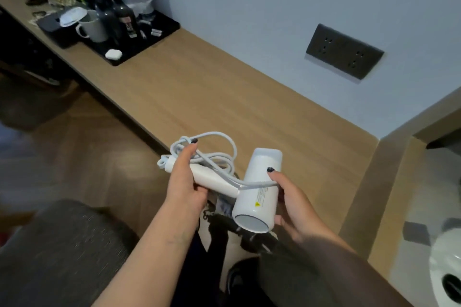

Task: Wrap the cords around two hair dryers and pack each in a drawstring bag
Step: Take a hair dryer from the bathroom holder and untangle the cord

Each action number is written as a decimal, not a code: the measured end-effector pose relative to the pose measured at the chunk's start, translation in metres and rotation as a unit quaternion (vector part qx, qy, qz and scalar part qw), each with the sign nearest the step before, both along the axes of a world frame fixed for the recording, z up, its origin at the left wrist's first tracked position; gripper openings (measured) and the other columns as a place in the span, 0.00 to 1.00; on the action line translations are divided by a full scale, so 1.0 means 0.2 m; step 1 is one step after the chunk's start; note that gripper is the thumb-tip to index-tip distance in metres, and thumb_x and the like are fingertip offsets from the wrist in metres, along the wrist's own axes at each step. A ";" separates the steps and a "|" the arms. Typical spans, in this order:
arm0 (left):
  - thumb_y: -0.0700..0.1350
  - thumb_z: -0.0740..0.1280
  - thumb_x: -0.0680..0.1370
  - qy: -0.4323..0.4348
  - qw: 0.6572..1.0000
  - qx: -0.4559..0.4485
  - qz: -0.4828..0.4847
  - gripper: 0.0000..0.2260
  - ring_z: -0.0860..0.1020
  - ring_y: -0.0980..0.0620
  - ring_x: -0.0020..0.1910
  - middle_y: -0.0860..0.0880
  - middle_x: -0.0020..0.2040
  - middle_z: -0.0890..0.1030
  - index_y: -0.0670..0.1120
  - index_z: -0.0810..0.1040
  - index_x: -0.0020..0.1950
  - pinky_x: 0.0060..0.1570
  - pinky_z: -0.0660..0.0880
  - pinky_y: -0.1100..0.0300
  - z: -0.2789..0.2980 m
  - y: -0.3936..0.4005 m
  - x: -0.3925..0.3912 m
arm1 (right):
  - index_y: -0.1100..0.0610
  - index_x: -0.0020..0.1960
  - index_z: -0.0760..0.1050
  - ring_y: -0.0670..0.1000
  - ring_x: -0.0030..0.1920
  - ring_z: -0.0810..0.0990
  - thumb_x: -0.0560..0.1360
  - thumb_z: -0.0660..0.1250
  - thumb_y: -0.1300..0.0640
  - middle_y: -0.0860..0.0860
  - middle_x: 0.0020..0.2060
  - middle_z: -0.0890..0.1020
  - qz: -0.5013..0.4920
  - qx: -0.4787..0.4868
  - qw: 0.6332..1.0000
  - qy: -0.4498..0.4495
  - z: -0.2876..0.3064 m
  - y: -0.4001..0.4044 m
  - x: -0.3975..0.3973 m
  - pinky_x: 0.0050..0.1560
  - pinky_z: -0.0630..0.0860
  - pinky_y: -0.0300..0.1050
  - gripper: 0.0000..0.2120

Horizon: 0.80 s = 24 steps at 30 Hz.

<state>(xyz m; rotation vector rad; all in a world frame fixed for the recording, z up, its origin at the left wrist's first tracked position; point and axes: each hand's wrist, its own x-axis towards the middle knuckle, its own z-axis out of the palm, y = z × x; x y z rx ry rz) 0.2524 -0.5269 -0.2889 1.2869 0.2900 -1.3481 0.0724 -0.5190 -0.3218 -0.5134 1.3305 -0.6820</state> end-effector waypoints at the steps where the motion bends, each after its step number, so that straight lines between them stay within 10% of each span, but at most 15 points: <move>1: 0.46 0.72 0.74 0.005 1.000 0.004 -0.015 0.08 0.80 0.49 0.25 0.48 0.24 0.79 0.48 0.74 0.41 0.31 0.76 0.55 -0.02 -0.06 0.02 | 0.58 0.57 0.76 0.55 0.45 0.86 0.77 0.64 0.48 0.56 0.46 0.86 -0.016 0.009 1.000 0.001 -0.01 -0.03 0.02 0.49 0.81 0.55 0.16; 6: 0.46 0.73 0.73 0.029 0.996 0.020 -0.086 0.08 0.80 0.46 0.36 0.45 0.38 0.80 0.46 0.75 0.46 0.35 0.78 0.50 -0.11 -0.39 0.18 | 0.58 0.56 0.77 0.63 0.49 0.84 0.73 0.70 0.46 0.60 0.47 0.85 -0.108 0.051 0.992 0.030 -0.05 -0.29 0.20 0.59 0.76 0.63 0.18; 13: 0.49 0.76 0.70 -0.040 0.992 0.040 -0.109 0.18 0.82 0.41 0.50 0.40 0.54 0.82 0.44 0.77 0.55 0.45 0.81 0.46 -0.26 -0.85 0.48 | 0.57 0.49 0.77 0.55 0.38 0.80 0.73 0.68 0.50 0.54 0.40 0.81 -0.152 0.032 0.984 0.081 -0.06 -0.64 0.53 0.38 0.72 0.45 0.11; 24: 0.48 0.77 0.65 -0.018 0.986 0.017 -0.164 0.24 0.81 0.38 0.54 0.36 0.58 0.80 0.41 0.76 0.56 0.54 0.77 0.36 -0.36 -1.30 0.57 | 0.58 0.47 0.76 0.56 0.39 0.77 0.71 0.69 0.52 0.56 0.38 0.79 -0.163 0.034 0.977 0.136 -0.03 -1.01 0.64 0.39 0.67 0.48 0.10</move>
